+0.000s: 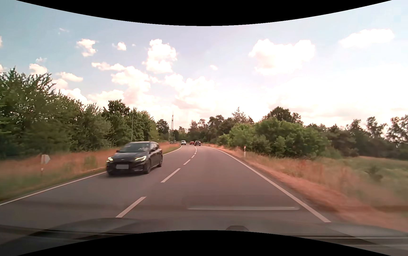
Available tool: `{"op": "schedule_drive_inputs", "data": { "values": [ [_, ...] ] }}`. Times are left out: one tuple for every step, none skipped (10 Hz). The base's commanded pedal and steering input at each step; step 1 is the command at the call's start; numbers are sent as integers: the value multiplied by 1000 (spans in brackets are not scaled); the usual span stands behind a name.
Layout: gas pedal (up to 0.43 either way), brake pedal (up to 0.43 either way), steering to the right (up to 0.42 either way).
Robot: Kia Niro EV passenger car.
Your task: Follow the waypoints while adhering to traffic rules and regulations
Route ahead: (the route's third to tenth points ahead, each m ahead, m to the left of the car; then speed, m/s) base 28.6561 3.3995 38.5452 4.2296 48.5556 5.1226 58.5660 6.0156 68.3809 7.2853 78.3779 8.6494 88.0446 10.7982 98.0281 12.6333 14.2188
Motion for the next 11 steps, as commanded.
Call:
{"op": "schedule_drive_inputs", "data": {
  "values": [
    [67,0,-14],
    [67,0,-14],
    [67,0,-14],
    [67,0,-14],
    [67,0,-14],
    [67,0,-13],
    [67,0,-13],
    [67,0,-14],
    [67,0,-14],
    [67,0,-14],
    [67,0,-14]
  ]
}}
